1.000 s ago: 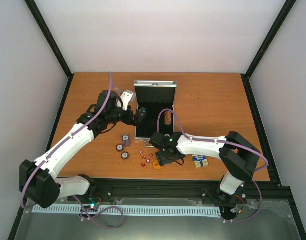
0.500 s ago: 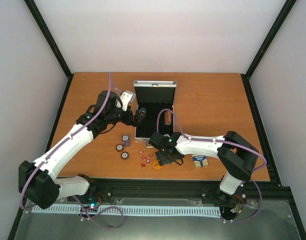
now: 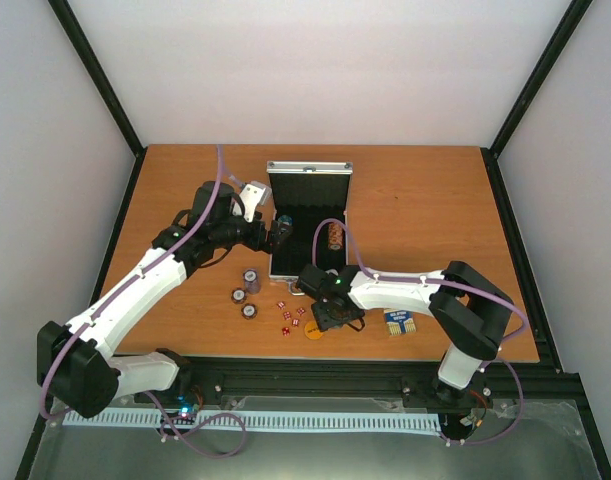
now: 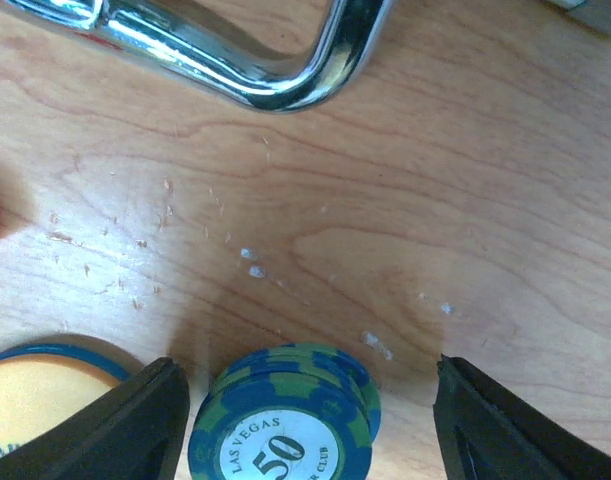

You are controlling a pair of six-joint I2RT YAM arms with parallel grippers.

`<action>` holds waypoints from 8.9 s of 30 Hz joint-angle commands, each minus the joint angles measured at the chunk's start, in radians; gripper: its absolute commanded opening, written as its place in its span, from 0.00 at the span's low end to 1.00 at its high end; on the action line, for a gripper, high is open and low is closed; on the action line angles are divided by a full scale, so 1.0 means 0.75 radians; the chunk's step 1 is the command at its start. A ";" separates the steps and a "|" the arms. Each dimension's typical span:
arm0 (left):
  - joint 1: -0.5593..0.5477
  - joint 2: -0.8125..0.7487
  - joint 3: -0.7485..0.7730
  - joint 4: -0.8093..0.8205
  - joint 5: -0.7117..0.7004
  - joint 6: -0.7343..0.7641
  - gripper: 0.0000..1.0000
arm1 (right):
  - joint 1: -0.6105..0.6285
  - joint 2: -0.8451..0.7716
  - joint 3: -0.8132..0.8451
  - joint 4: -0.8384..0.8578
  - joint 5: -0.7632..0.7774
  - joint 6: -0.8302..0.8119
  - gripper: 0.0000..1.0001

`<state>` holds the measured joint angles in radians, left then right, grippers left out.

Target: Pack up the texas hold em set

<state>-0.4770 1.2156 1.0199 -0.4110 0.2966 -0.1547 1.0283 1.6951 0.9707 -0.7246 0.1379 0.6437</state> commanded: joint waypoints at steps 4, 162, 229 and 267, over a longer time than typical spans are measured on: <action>0.000 -0.003 0.006 0.025 0.004 -0.017 1.00 | 0.005 -0.036 -0.047 -0.060 -0.054 0.005 0.69; 0.000 -0.152 -0.136 0.039 -0.007 -0.082 1.00 | -0.083 -0.008 -0.034 -0.097 -0.153 -0.142 0.66; 0.000 -0.171 -0.164 0.047 -0.058 -0.088 1.00 | -0.106 0.023 -0.131 -0.127 -0.049 -0.130 0.53; 0.000 -0.221 -0.218 0.062 0.003 -0.136 1.00 | -0.197 -0.141 0.050 -0.173 -0.025 -0.122 0.10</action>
<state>-0.4770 1.0752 0.8658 -0.3893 0.2638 -0.2287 0.8948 1.6146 0.9741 -0.8398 0.1013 0.5545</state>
